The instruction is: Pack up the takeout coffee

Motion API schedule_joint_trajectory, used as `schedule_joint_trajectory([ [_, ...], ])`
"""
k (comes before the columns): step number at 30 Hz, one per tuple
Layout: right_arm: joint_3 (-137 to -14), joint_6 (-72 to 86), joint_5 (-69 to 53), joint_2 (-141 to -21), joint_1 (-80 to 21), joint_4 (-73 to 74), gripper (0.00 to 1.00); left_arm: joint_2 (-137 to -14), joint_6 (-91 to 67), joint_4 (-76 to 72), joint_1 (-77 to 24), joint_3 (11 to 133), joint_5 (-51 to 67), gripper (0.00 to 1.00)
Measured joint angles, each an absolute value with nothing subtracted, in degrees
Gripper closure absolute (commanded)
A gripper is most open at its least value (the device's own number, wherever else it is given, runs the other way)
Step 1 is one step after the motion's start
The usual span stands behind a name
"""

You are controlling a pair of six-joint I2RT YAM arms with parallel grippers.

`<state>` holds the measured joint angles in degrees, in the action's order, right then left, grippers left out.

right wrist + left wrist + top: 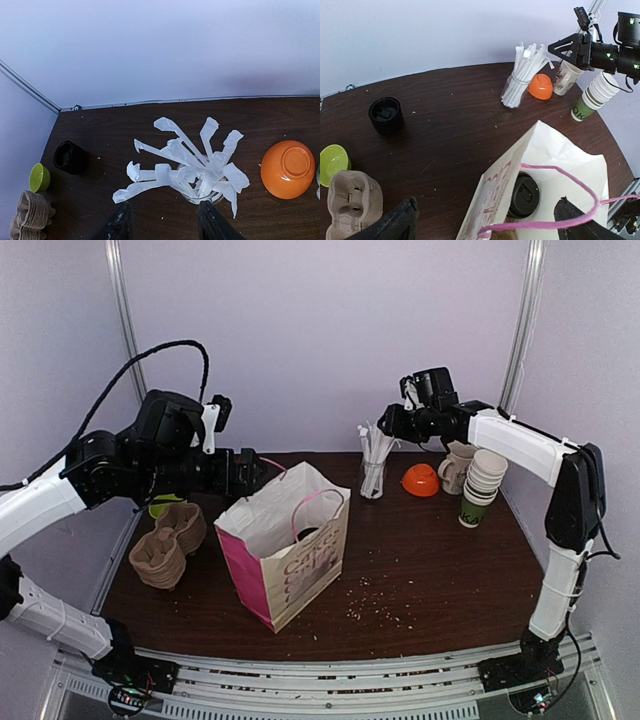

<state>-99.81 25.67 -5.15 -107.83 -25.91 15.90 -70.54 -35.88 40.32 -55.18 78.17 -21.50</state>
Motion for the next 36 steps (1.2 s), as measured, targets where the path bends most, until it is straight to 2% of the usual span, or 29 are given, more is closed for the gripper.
schedule_joint_trajectory([
  [15,-106.45,24.36,-5.13,-112.01,-26.02,20.69,0.67,-64.84,-35.86,38.68,-55.18,72.42,-27.86,0.04],
  [27,-109.62,24.32,-5.21,-114.89,-26.28,22.79,0.85,-64.45,-35.92,37.67,-55.18,70.15,-28.42,0.05],
  [34,-110.8,24.08,-5.21,-115.0,-26.37,23.16,0.99,-64.31,-35.92,37.34,-55.18,69.76,-28.62,0.06],
  [36,-111.22,23.97,-5.21,-115.18,-26.37,23.55,1.0,-64.31,-35.92,37.34,-55.18,69.71,-28.75,0.06],
])
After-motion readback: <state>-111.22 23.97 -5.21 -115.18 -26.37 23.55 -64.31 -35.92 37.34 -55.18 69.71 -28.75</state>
